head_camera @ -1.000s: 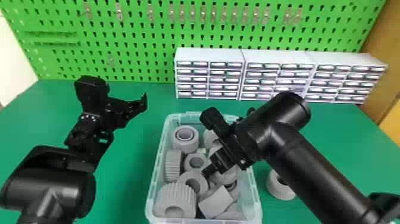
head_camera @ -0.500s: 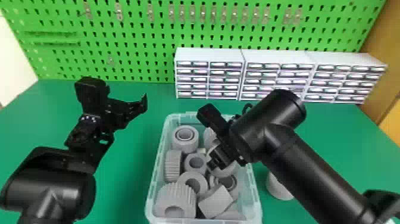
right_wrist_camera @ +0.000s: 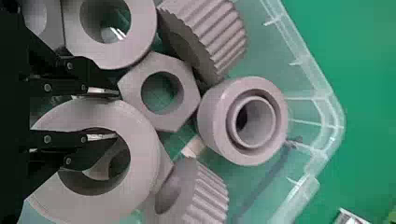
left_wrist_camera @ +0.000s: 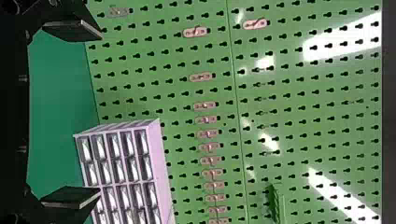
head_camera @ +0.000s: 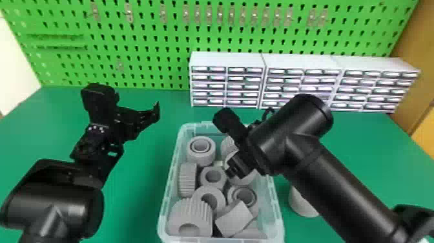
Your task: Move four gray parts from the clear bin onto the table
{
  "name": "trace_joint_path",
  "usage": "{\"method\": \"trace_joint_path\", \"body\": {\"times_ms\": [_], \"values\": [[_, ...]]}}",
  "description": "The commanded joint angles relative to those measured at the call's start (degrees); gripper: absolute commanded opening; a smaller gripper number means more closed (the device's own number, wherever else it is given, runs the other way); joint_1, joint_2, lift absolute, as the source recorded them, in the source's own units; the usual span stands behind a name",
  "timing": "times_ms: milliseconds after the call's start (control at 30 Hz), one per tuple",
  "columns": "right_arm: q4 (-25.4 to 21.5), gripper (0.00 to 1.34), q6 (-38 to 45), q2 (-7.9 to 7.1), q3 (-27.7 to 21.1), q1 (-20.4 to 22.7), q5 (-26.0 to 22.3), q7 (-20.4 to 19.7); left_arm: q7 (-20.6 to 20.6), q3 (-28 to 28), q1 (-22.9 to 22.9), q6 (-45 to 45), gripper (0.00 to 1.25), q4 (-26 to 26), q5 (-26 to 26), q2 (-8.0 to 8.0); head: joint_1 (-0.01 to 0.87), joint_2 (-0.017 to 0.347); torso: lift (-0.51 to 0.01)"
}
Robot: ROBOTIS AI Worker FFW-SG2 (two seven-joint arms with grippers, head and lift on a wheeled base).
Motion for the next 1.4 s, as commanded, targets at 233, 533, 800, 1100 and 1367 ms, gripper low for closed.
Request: {"method": "trace_joint_path", "body": {"times_ms": [233,533,800,1100,1367], "values": [[-3.8,0.29,-1.3,0.43,-2.4,-1.1,3.0,0.0,0.0,-0.2,0.0,0.0,1.14,-0.1,0.0,0.0,0.678,0.034,-0.05],[-7.0,0.29,-0.9,0.17,-5.9,-0.6,8.8,0.1,-0.1,0.2,0.2,-0.1,1.14,-0.1,0.0,0.0,0.678,0.034,-0.05],[-8.5,0.29,0.0,0.08,-13.2,2.8,28.1,11.8,-0.4,0.5,0.8,0.0,1.14,-0.2,0.1,0.0,0.678,0.034,-0.05],[-8.6,0.29,0.0,-0.8,-20.7,6.8,43.1,21.8,-0.4,0.7,1.3,0.0,1.14,-0.4,0.2,0.0,0.678,0.034,-0.05],[-8.6,0.29,-0.8,-1.68,-27.5,10.8,44.4,22.1,-0.4,0.5,1.3,0.0,1.14,-0.4,0.4,0.0,0.678,0.034,-0.05]]}}
